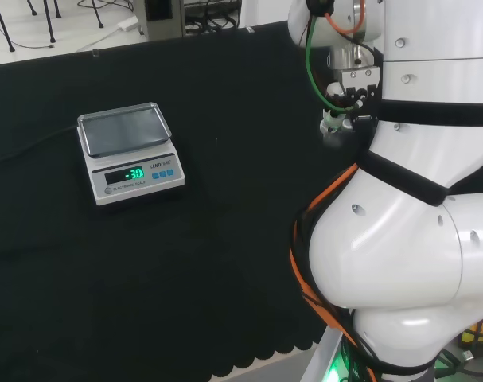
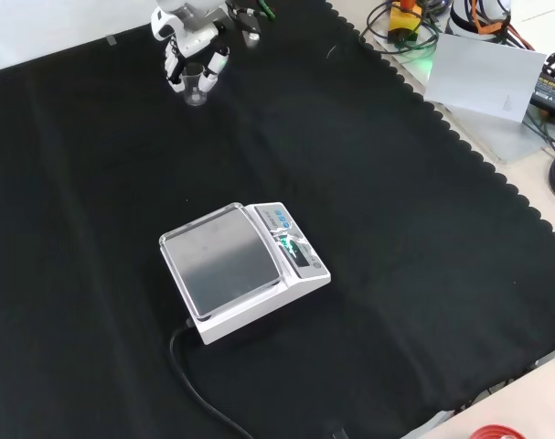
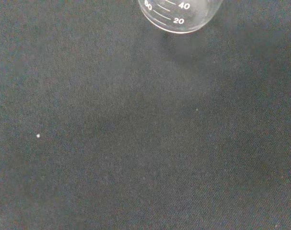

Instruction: Pick up the beaker.

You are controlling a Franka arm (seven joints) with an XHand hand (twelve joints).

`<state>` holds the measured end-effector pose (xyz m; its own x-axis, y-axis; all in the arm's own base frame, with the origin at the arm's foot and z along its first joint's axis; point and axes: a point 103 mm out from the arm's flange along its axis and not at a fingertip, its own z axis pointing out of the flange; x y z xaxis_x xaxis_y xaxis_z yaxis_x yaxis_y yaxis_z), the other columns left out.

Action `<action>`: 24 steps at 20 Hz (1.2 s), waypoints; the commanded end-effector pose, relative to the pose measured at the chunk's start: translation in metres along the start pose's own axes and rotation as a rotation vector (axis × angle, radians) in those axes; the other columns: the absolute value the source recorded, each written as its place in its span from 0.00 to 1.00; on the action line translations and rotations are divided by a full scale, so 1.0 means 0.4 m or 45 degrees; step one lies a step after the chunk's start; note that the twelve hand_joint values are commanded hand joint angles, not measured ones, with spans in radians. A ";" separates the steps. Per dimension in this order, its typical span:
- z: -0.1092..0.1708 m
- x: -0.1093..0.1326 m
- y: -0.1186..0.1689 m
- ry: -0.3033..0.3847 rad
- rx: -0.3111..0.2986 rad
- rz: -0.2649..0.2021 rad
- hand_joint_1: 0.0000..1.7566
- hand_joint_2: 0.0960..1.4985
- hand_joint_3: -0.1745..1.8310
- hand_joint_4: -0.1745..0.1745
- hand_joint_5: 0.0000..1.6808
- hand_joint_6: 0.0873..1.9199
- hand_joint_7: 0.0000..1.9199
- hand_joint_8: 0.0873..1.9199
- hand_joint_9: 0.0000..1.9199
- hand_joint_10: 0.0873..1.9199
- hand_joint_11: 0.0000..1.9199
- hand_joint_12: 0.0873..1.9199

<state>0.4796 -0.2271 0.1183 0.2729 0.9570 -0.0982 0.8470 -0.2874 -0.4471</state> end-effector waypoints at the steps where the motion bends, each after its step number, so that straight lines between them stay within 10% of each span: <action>1: 0.002 -0.024 0.001 -0.011 -0.046 -0.045 0.57 0.85 0.00 0.22 0.37 0.41 0.27 0.36 0.38 0.37 0.27 0.67; 14: -0.124 -0.013 -0.090 -0.121 -0.150 -0.089 0.58 0.86 0.00 0.21 0.43 0.43 0.30 0.37 0.41 0.37 0.29 0.67; 21: -0.221 -0.026 -0.171 -0.026 -0.261 -0.179 0.58 0.86 0.00 0.22 0.44 0.44 0.31 0.38 0.42 0.37 0.29 0.67; 24: -0.257 0.000 -0.185 -0.040 -0.293 -0.186 0.59 0.84 0.05 0.25 0.45 0.64 0.32 0.38 0.42 0.37 0.30 0.68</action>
